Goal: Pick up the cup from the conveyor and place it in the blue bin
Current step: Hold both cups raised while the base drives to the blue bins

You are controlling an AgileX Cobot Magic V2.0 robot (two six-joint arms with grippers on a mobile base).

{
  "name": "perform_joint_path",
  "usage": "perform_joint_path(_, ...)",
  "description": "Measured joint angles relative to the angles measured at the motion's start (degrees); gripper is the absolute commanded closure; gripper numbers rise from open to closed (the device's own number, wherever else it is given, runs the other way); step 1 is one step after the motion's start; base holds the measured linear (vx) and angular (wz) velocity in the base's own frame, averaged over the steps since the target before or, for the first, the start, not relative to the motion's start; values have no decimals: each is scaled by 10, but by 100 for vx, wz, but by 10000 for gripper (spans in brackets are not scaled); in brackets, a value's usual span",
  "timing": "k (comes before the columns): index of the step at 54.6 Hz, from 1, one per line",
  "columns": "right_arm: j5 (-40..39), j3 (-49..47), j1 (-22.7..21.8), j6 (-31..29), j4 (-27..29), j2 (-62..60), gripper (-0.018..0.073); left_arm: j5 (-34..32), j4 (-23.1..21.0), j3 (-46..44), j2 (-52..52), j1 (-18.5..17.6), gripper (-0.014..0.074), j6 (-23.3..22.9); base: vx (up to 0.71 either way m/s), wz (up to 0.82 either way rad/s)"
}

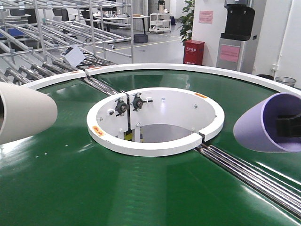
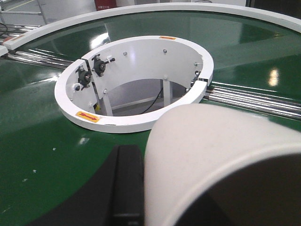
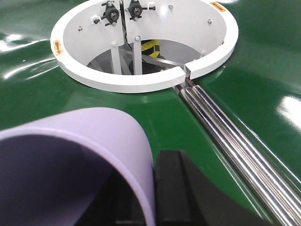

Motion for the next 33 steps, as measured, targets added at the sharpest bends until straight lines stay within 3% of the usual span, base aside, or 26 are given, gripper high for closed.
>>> perform_joint_path(15, 0, 0, 0, 0, 0, 0, 568, 0, 0, 0, 0, 0, 604, 0, -12, -24)
perform_joint_path(33, 0, 0, 0, 0, 0, 0, 568, 7, 0, 0, 0, 0, 604, 0, -15, -56)
